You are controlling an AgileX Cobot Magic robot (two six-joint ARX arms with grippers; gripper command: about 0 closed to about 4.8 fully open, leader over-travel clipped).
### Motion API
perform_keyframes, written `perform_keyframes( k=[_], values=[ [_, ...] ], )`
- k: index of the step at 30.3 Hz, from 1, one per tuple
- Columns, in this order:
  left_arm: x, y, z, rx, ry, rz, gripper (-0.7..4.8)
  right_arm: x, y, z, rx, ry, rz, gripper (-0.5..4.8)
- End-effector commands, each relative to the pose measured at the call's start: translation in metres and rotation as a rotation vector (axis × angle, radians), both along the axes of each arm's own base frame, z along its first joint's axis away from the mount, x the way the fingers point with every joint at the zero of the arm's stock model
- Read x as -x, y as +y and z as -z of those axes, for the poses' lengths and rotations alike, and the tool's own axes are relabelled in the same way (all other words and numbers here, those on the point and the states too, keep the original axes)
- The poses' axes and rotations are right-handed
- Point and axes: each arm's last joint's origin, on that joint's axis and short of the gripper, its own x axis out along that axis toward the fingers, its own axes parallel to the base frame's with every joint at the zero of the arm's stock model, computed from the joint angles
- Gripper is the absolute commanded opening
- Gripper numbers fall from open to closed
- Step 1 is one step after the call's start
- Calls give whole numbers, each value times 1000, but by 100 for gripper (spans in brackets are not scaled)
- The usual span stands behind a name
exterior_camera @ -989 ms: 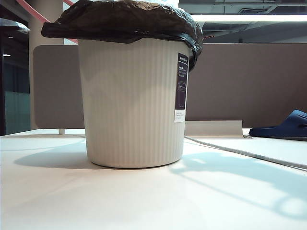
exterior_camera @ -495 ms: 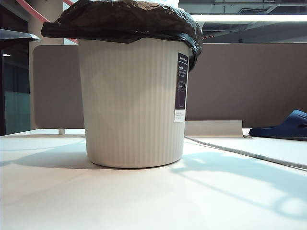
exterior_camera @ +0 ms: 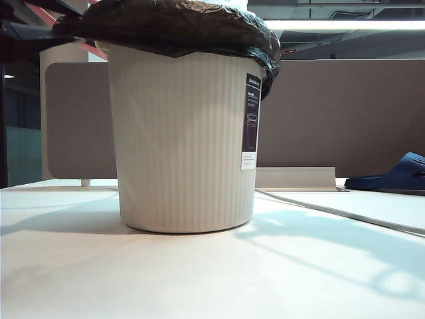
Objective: Open the ring lid of the trash can, pull out the black garbage bag inside, and place it on the table.
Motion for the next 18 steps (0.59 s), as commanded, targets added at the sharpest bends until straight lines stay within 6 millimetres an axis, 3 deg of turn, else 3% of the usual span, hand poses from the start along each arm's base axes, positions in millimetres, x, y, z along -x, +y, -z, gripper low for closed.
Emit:
perform_keyframes(
  k=[1,2,3,13,18],
  values=[
    [0,0,-2,-1,-22,-1,48,-2,1,-1,-5,-13,0,179],
    [0,0,-2,-4,-24,-1,44,-3,2,0,-3,-9,-1,179],
    [0,0,-3,-4,-28,-1,-6,-4,2,0,-2,-7,0,179],
    [-2,-1,-33,30,-138,13,-6,-14,5,7,7,12,4,179],
    [-3,-11,-47,41,-174,56,-6,-21,7,12,19,19,26,179]
  ],
)
